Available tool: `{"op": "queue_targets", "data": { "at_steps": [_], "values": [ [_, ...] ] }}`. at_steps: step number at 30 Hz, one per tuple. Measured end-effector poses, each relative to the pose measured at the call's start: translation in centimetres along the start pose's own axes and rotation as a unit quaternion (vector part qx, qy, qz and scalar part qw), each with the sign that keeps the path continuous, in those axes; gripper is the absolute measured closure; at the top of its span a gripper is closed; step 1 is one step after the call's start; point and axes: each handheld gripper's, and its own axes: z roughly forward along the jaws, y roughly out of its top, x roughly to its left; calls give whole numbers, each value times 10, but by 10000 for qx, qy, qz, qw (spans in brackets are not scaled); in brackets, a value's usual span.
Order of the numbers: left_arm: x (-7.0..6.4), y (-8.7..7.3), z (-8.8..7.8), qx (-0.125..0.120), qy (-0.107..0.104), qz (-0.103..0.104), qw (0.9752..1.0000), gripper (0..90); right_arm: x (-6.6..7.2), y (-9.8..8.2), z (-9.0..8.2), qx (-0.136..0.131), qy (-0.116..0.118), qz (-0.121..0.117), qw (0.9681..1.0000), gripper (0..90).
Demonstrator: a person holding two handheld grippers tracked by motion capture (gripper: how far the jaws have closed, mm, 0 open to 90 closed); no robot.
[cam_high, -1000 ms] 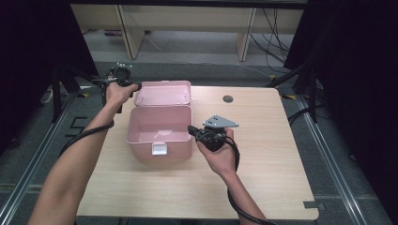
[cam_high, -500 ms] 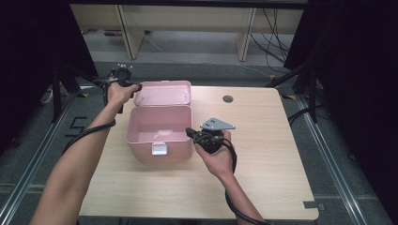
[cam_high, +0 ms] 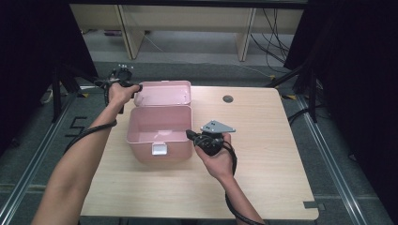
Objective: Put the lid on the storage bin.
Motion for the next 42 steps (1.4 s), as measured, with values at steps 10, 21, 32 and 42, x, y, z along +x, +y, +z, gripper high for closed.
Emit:
{"op": "queue_targets", "data": {
  "at_steps": [10, 21, 32, 42],
  "values": [
    [3, 2, 8, 80, 63, -99, 9999, 570, 2, -3, 3, 23, -4, 60, 10000, 900],
    [8, 2, 19, 225, 123, -194, 9995, 577, 2, -2, 4, 95, 4, -60, 9999, 900],
    [6, 6, 27, 308, 126, -298, 9990, 598, 5, -2, 4, 190, -1, 21, 9998, 900],
    [3, 5, 33, 433, 282, -262, 9983, 610, 2, -3, 7, 29, 115, -127, 9998, 900]
  ]
}}
